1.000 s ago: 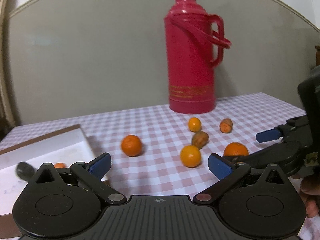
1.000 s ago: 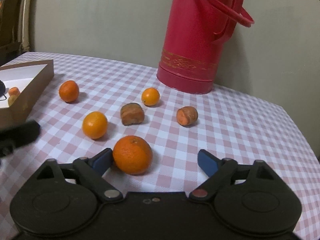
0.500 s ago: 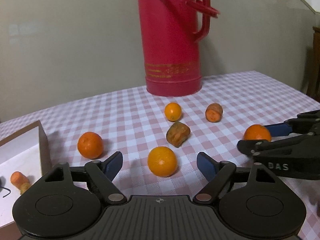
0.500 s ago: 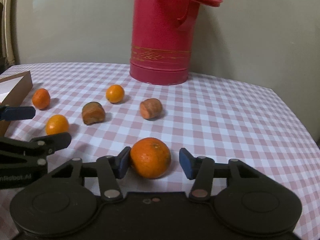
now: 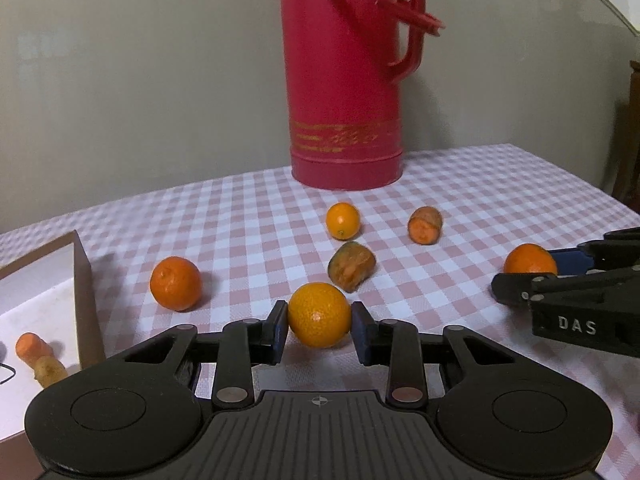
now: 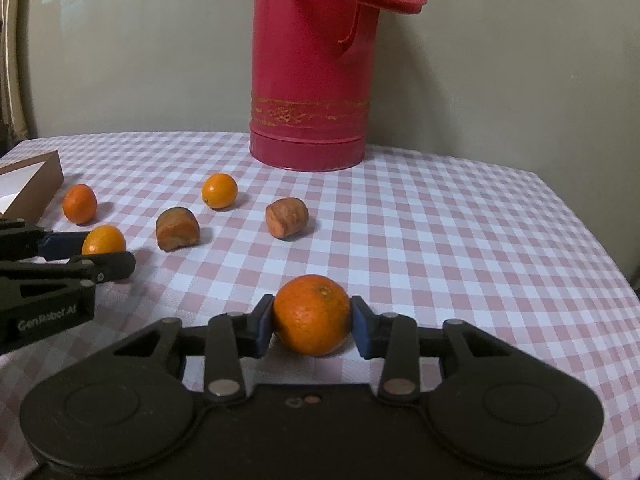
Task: Organize fruits
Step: 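Carry the small orange and large orange over the white tray with both tools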
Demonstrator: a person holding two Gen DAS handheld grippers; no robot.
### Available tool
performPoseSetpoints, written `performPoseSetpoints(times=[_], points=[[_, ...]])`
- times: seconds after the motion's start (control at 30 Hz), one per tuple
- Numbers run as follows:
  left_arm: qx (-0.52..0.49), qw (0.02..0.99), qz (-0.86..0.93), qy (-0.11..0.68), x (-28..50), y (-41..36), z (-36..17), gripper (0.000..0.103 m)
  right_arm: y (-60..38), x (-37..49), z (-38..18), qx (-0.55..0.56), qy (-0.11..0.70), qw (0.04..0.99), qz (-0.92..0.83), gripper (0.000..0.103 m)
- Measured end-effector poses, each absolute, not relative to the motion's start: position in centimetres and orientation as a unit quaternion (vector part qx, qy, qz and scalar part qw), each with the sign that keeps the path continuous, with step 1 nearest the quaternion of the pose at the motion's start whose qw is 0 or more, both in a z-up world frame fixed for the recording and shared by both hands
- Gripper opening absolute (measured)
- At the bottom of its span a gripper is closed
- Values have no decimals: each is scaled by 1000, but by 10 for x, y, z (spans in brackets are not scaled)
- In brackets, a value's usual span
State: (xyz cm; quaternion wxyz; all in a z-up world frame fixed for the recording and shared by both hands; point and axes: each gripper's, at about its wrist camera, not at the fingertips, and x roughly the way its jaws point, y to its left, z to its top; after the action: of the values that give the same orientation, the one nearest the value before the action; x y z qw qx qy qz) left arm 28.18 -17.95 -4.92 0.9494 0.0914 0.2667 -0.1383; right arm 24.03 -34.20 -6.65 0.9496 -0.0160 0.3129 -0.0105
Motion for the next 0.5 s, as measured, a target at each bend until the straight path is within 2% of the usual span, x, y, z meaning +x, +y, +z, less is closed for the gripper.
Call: performPoseSetpoints(times=[0.5], points=[[99, 963, -137, 209, 206, -138, -4, 34, -321, 188, -23, -10, 257, 966, -4, 31]])
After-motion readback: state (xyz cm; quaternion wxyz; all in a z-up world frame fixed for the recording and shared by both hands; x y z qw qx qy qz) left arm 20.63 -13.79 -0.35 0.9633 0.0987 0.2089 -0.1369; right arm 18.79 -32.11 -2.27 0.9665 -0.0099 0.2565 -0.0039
